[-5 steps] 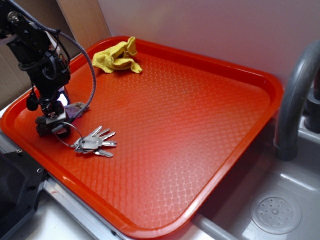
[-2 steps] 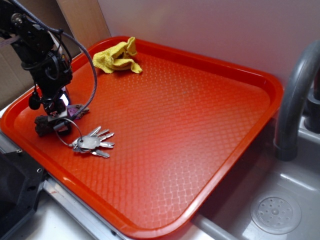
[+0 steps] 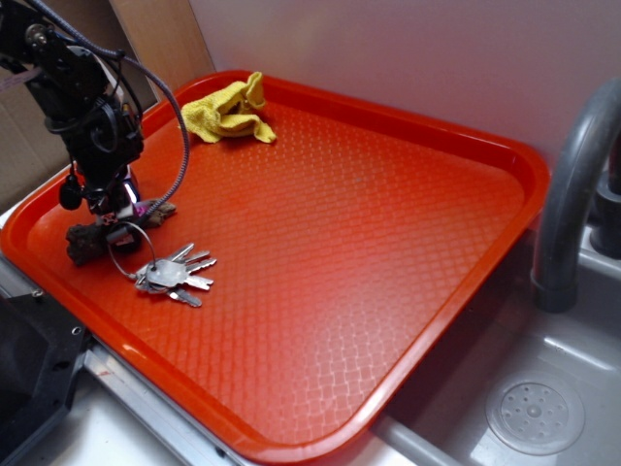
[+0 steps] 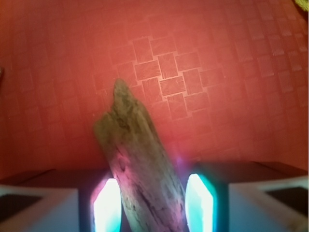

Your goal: Grab the wood chip.

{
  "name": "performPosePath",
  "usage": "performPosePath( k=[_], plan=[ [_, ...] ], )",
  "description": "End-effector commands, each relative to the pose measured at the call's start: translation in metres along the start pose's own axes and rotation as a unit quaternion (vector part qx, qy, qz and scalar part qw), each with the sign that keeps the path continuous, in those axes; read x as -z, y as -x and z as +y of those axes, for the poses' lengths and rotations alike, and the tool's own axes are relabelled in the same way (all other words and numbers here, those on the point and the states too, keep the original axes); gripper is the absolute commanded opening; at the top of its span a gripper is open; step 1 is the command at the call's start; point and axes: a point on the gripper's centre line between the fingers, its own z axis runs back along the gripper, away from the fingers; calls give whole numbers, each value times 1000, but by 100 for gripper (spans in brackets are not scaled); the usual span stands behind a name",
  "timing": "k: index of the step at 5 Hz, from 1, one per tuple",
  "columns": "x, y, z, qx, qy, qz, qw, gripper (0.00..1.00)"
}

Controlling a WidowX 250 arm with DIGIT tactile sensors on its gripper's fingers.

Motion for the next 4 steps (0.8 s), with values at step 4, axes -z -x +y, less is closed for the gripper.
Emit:
performPosePath(
  k=[4],
  plan=[
    [-53, -40, -13, 3, -17, -16, 1000, 0]
  ],
)
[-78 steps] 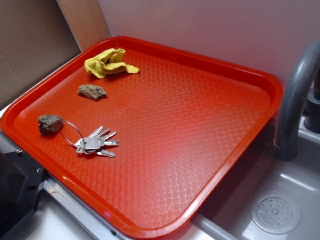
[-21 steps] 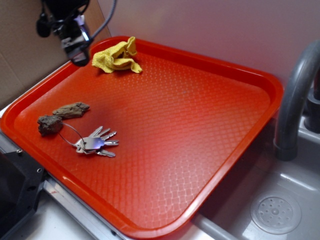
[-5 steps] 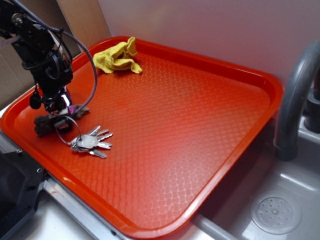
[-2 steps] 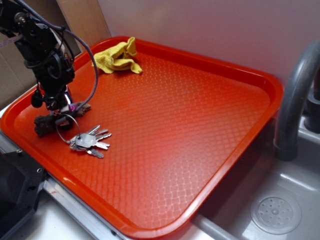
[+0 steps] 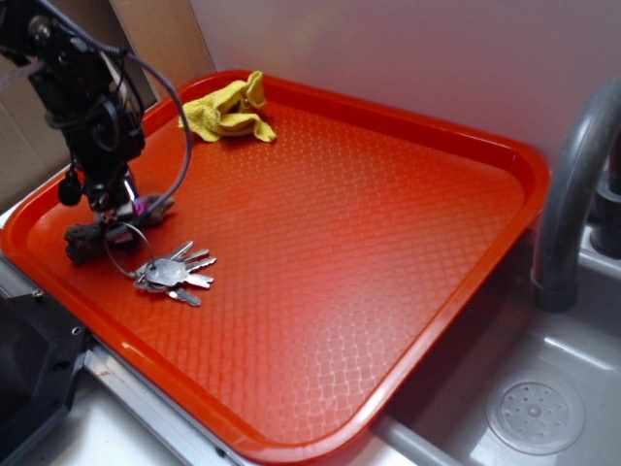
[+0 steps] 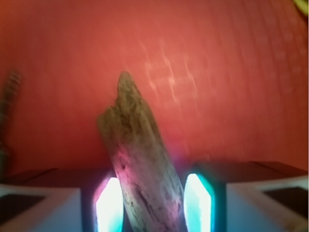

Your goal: Grab the wood chip.

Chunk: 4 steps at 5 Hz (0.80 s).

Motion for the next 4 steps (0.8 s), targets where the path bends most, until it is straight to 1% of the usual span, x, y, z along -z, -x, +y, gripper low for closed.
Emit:
performPosePath(
  k=[1, 2, 3, 4],
  plan=[
    [-59, -50, -19, 2, -25, -26, 999, 0],
    [-83, -66, -34, 5, -31, -35, 999, 0],
    [-103, -76, -40, -5, -33, -44, 998, 0],
    [-112, -82, -36, -11, -21, -51, 998, 0]
  ],
)
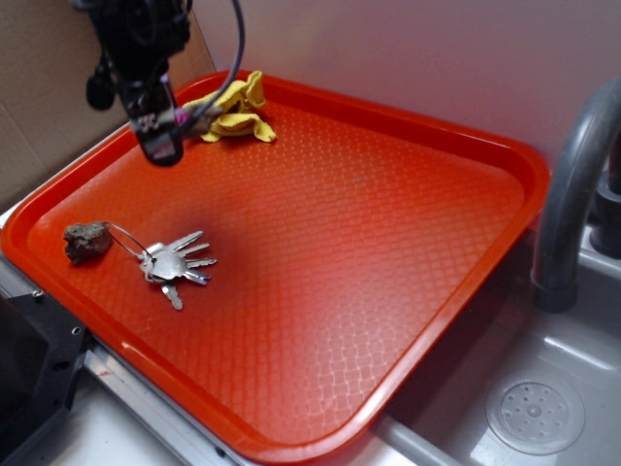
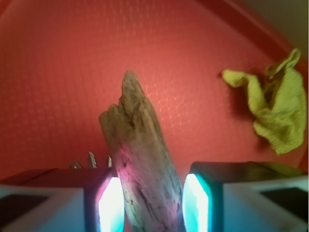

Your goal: Grab the wood chip.

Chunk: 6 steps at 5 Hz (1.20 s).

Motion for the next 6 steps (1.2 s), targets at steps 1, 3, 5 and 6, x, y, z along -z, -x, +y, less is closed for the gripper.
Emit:
performPosePath(
  k=[1, 3, 5, 6],
  plan=[
    [-42, -35, 5, -103, 67, 3, 992, 0],
    [-53, -37, 8, -204, 71, -11, 976, 0],
    [-35, -33, 8, -254, 83, -20, 963, 0],
    [-36, -35, 8, -267, 99, -19, 958, 0]
  ],
)
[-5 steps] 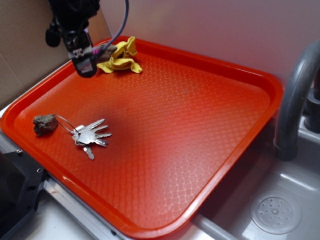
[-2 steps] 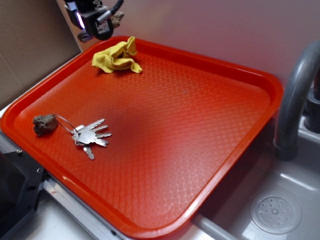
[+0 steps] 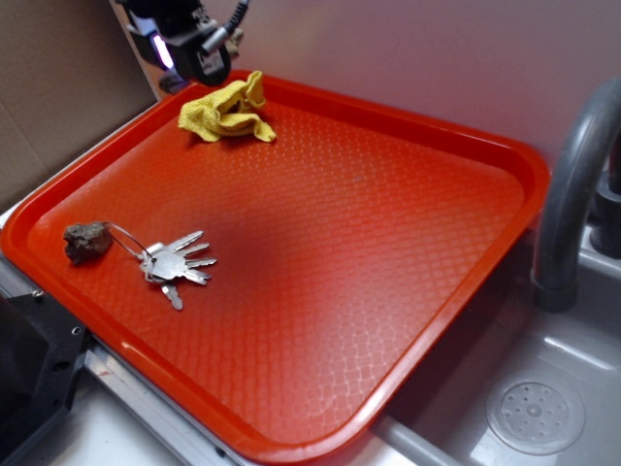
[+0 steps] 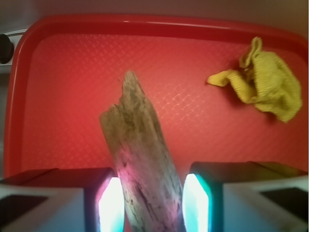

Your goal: Grab the wood chip.

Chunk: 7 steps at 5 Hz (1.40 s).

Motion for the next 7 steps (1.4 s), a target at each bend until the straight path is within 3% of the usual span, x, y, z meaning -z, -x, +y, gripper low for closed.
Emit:
performPosePath(
  k=[1, 7],
  plan=[
    [-4, -13, -3, -14, 8, -6, 1000, 0],
    [-3, -12, -4, -9, 7, -15, 1000, 0]
  ],
)
